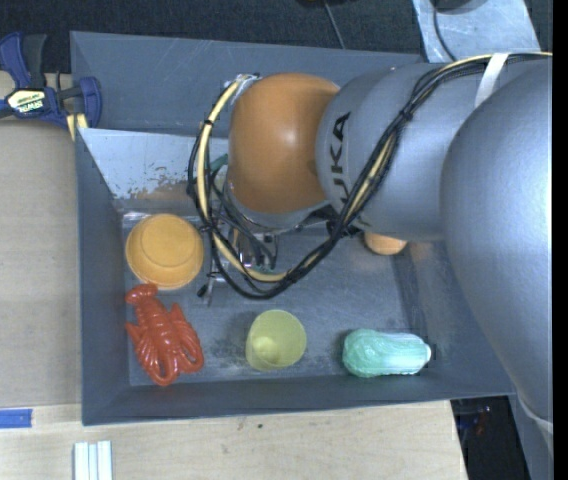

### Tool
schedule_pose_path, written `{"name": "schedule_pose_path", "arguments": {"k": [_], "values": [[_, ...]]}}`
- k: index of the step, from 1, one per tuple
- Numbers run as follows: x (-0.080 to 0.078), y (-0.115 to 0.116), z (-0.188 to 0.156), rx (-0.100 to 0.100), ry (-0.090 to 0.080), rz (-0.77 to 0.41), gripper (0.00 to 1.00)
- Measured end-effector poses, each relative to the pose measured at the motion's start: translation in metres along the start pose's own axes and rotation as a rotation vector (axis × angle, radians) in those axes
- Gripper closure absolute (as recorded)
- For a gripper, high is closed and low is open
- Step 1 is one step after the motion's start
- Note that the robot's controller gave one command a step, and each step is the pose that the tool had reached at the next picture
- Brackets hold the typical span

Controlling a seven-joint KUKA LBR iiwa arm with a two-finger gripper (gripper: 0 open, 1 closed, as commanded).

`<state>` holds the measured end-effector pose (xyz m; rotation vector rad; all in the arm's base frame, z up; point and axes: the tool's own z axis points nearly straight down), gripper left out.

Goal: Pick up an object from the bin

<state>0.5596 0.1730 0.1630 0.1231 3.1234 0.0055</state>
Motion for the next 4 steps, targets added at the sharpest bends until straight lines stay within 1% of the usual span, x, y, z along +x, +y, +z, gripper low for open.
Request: {"name": "schedule_pose_path", "arguments": {"k": [1,2,3,4], "values": [[-0.001,0.002,0.011,0.000,0.003,0.019,0.00],[0.016,0.032,-0.050,-0.003,-0.003,-0.153,0.00],[0.002,-0.021,0.028,0.007,0.007,0.039,0.00],[0.010,0.034,-0.009,-0.006,-0.006,-0.005,0.00]]}}
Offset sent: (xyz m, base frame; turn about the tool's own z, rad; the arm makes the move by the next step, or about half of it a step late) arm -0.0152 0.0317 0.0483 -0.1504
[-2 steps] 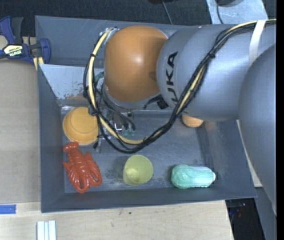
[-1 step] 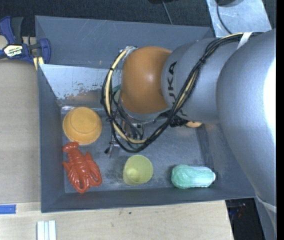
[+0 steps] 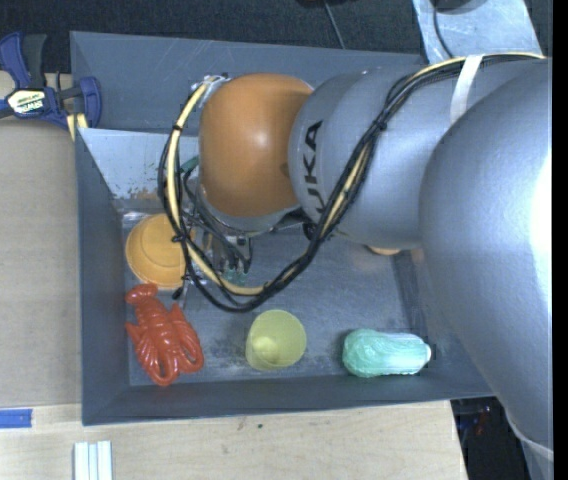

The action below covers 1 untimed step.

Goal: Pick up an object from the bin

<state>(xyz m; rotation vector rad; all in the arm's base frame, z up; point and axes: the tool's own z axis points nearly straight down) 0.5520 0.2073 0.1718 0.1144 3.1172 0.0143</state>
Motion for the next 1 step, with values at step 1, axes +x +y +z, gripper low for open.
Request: {"name": "schedule_pose_path", "arguments": {"k": [1], "values": [[-0.0334,-0.0288,-0.0677,0.012,0.004,0.036,0.00]]}}
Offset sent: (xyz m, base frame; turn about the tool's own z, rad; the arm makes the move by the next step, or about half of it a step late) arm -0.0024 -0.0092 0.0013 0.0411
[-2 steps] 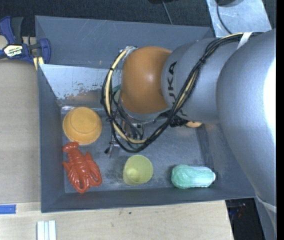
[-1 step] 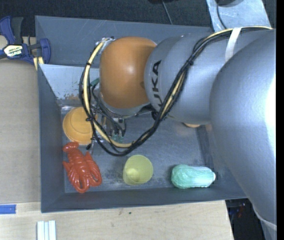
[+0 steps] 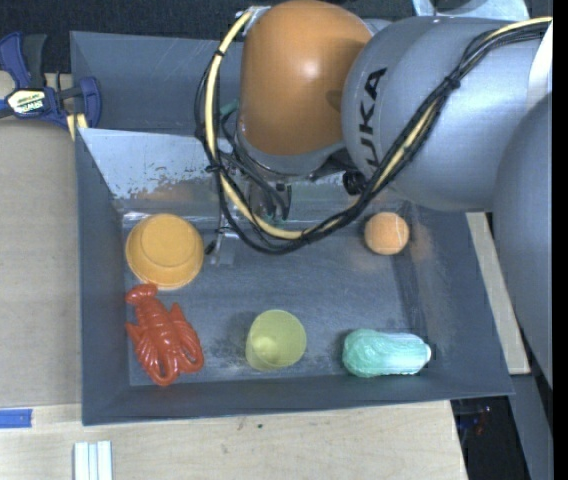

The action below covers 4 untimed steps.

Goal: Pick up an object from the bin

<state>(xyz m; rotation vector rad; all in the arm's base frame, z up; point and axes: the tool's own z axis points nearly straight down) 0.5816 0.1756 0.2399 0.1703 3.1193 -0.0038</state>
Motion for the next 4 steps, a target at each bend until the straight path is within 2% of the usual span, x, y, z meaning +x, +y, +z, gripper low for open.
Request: {"name": "schedule_pose_path", "arguments": {"k": [1,2,3,4], "values": [[0.037,0.019,0.069,-0.004,0.014,0.002,0.00],[0.053,0.041,0.062,-0.004,-0.007,-0.010,0.00],[0.036,0.003,0.088,-0.003,0.007,-0.196,0.00],[0.064,0.028,0.071,-0.005,-0.004,0.337,1.00]]}}
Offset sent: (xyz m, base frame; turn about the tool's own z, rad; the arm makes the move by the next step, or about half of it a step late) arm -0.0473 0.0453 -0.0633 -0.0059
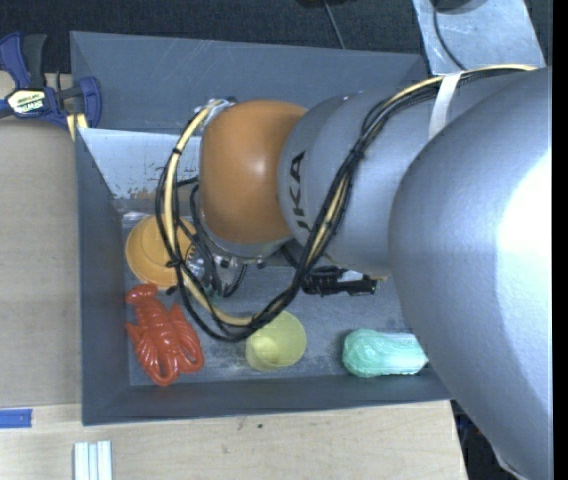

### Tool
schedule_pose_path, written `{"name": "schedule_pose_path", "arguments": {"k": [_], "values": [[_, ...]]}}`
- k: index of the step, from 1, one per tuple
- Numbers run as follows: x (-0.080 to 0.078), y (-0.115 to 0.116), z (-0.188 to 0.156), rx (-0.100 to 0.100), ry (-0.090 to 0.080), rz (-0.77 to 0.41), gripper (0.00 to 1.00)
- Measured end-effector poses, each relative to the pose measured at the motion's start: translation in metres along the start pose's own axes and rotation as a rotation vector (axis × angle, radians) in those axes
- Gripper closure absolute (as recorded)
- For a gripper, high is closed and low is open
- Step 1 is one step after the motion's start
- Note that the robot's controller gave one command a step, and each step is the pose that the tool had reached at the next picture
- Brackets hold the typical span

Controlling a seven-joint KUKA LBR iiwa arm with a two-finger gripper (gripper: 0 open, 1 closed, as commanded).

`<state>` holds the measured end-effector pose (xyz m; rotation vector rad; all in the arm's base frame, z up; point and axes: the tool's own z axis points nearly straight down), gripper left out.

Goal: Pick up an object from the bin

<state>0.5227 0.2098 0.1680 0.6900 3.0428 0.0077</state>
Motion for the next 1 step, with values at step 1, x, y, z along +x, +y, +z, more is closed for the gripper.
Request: {"name": "schedule_pose_path", "arguments": {"k": [1], "values": [[-0.0004,-0.0005,0.0001,0.001,0.000,0.000,1.00]]}}
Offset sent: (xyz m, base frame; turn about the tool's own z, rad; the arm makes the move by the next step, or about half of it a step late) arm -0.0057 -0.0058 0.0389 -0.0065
